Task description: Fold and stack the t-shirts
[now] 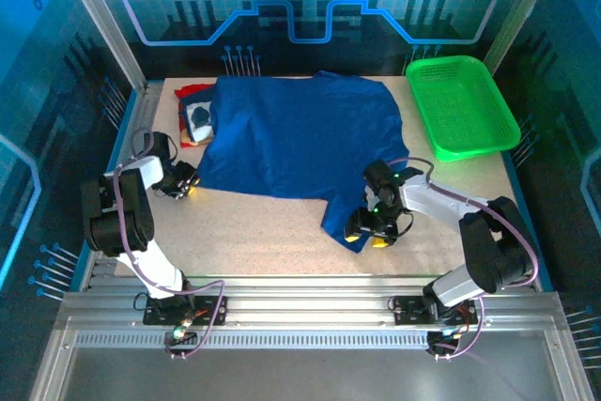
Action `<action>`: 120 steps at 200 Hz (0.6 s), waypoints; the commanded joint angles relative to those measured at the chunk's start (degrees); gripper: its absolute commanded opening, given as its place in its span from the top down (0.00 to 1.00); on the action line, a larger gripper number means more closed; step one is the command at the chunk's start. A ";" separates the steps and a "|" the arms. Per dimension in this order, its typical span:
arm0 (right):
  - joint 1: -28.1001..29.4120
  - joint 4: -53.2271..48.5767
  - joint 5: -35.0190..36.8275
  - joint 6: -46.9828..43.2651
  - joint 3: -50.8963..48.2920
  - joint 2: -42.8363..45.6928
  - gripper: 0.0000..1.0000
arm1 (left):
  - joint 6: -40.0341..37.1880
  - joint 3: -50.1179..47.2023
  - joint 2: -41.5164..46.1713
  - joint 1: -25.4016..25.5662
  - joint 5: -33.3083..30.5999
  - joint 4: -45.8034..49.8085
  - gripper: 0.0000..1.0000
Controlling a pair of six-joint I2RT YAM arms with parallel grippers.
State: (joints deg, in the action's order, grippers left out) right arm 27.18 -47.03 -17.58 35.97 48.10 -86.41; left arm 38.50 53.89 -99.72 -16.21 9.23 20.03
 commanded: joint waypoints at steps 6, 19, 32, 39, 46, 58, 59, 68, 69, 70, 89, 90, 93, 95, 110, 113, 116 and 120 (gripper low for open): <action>1.91 -0.07 -1.30 0.20 0.11 -2.84 0.31 | -1.58 -1.08 -3.07 1.26 3.45 -6.49 0.94; 2.26 0.75 -1.38 0.11 -0.19 -4.43 0.32 | -1.89 -1.90 -2.64 1.27 3.75 -6.92 0.98; 2.47 1.56 -1.20 0.24 -0.13 -6.13 0.34 | -2.05 -2.55 -2.32 1.27 3.71 -7.19 1.00; 2.65 2.03 -0.76 0.42 0.05 -6.92 0.34 | -2.25 -2.86 -2.13 1.27 3.70 -7.28 1.00; 2.77 2.40 -0.34 0.42 0.39 -7.65 0.35 | -2.40 -3.14 -1.91 1.27 3.69 -7.45 1.00; 2.88 2.88 0.32 0.29 1.35 -9.08 0.36 | -2.48 -3.55 -1.66 1.27 4.04 -7.89 1.00; 2.84 2.89 0.47 0.27 1.41 -9.19 0.36 | -2.52 -3.54 -1.68 1.27 4.04 -7.90 1.00; 2.83 3.04 1.26 -0.06 1.95 -10.38 0.39 | -2.59 -3.74 -1.50 1.31 4.20 -8.07 1.00; 2.81 3.06 1.42 -0.08 1.98 -10.54 0.39 | -2.62 -3.76 -1.51 1.29 4.25 -8.12 1.00; 2.85 3.07 1.46 -0.14 1.99 -10.71 0.40 | -2.67 -3.78 -1.52 1.28 4.27 -8.14 1.00; 2.89 3.34 3.08 -0.64 5.14 -13.83 0.67 | -3.35 -3.88 -1.04 1.27 4.72 -8.43 1.00; 2.88 3.30 3.26 -0.64 5.20 -14.03 0.68 | -3.39 -3.88 -1.02 1.27 4.77 -8.39 1.00; 2.91 3.19 3.76 -0.57 5.51 -14.47 0.76 | -3.77 -3.83 -0.85 1.27 4.82 -8.31 1.00; 2.95 3.06 4.18 -0.68 5.76 -14.75 0.79 | -3.96 -3.87 -0.72 1.27 4.87 -8.23 1.00; 2.88 0.69 7.84 -1.39 7.71 -16.37 0.99 | -4.90 -4.18 0.45 1.27 4.83 -7.65 1.00; 2.76 -0.01 8.58 -1.42 8.07 -16.55 1.00 | -5.11 -4.20 0.69 1.27 4.76 -7.52 1.00; 2.71 -0.60 9.17 -1.38 8.34 -16.52 1.00 | -5.20 -4.29 0.98 1.30 4.82 -7.43 1.00; 2.58 -0.92 9.75 -1.27 8.49 -16.34 1.00 | -5.40 -4.46 1.33 1.27 4.77 -7.31 1.00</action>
State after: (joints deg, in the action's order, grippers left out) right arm 28.86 -54.37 -11.55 35.92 54.43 -99.74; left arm 35.83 51.35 -98.08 -16.40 9.10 17.30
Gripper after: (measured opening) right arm 0.044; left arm 0.051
